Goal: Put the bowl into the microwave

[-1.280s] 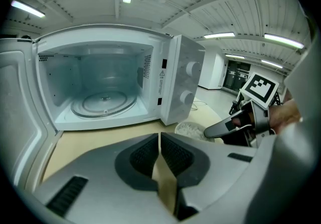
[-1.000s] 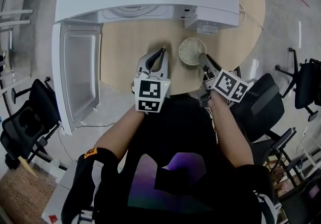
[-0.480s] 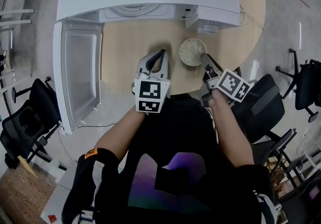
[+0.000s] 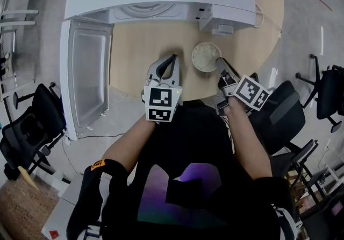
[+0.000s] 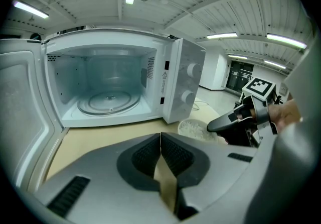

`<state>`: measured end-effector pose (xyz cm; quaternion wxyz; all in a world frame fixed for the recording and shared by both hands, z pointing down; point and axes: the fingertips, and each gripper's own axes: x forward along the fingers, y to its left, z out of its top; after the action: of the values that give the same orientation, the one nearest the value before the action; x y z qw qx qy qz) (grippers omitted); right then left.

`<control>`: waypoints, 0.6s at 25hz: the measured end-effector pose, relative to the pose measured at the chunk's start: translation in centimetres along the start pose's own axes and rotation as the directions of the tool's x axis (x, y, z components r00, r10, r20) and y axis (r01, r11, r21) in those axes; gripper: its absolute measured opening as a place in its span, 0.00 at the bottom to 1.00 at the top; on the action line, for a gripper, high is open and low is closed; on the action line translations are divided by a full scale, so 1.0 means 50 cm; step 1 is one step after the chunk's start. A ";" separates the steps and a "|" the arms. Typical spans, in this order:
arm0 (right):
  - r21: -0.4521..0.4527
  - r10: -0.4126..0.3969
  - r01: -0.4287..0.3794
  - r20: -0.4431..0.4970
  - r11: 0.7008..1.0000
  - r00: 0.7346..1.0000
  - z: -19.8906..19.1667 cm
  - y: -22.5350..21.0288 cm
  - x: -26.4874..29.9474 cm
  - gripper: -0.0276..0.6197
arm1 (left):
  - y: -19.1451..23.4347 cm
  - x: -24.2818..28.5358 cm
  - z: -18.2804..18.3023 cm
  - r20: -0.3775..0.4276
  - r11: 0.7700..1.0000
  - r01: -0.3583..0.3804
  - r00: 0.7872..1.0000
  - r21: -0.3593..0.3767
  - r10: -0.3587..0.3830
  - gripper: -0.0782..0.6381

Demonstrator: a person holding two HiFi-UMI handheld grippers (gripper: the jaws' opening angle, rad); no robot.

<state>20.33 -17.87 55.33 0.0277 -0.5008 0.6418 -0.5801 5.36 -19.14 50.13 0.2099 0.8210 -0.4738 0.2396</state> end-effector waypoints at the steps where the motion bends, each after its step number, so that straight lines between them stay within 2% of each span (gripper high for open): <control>1: 0.004 0.006 -0.006 0.003 1.000 1.000 0.001 0.003 -0.002 0.14 | -0.001 -0.003 0.000 0.003 1.000 -0.001 1.000 0.000 0.001 0.17; 15: 0.017 0.149 -0.150 0.014 0.989 0.989 -0.014 0.142 -0.037 0.14 | 0.034 -0.085 0.011 0.061 0.996 -0.079 0.995 -0.035 0.081 0.18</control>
<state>16.48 -17.35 49.07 0.0797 -0.4547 0.6721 -0.5789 2.14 -17.37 47.37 0.1985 0.8049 -0.5165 0.2142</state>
